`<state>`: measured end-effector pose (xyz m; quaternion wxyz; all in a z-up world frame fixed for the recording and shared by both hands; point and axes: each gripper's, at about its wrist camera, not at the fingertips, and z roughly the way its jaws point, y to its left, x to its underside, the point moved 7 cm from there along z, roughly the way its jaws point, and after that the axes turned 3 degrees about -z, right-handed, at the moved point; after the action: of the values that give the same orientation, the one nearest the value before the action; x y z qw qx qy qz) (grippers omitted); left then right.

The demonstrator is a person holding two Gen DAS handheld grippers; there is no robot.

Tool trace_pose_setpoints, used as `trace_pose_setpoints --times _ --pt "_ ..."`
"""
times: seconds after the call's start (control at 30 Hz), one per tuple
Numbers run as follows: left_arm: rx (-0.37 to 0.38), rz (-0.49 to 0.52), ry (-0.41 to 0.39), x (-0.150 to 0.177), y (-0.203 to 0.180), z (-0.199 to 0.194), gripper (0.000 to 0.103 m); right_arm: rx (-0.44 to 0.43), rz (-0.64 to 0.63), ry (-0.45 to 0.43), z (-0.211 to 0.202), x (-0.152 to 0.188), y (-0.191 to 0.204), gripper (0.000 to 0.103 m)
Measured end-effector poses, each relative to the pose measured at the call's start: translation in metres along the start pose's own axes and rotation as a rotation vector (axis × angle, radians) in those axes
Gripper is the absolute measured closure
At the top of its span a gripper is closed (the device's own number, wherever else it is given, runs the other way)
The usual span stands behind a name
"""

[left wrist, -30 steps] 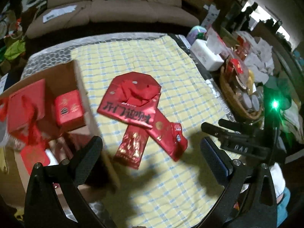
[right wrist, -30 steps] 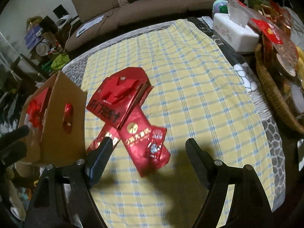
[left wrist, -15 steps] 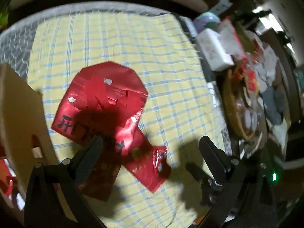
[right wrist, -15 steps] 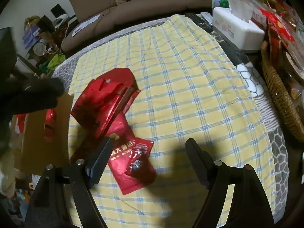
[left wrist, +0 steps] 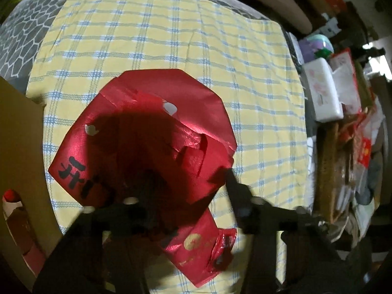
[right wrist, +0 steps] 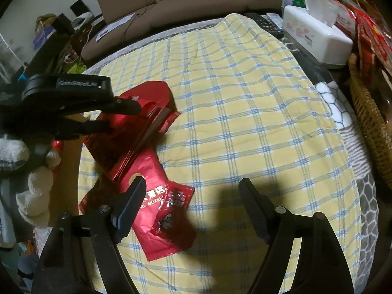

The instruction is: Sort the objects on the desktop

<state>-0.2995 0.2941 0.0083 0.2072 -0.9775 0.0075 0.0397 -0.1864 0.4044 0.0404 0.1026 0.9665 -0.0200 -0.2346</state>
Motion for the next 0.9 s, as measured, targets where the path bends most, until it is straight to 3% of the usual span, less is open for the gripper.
trace_pose_setpoints --times 0.07,0.17,0.4,0.73,0.9 --pt "-0.005 -0.022 -0.011 -0.002 0.003 -0.001 0.081 -0.002 -0.009 0.004 0.002 0.001 0.003 0.024" --pt "0.025 -0.043 -0.018 -0.003 0.004 -0.006 0.095 -0.008 -0.013 0.004 0.003 0.001 0.006 0.024" --pt "0.116 0.025 -0.093 -0.007 -0.018 -0.056 0.098 -0.004 -0.023 0.001 0.0 0.001 0.013 0.024" --pt "0.272 0.125 -0.159 0.003 -0.054 -0.172 0.098 -0.024 -0.057 -0.073 -0.037 -0.017 0.045 0.024" --pt "0.32 0.19 -0.189 0.02 -0.076 -0.227 0.098 0.056 -0.108 -0.135 -0.067 -0.029 0.061 0.024"
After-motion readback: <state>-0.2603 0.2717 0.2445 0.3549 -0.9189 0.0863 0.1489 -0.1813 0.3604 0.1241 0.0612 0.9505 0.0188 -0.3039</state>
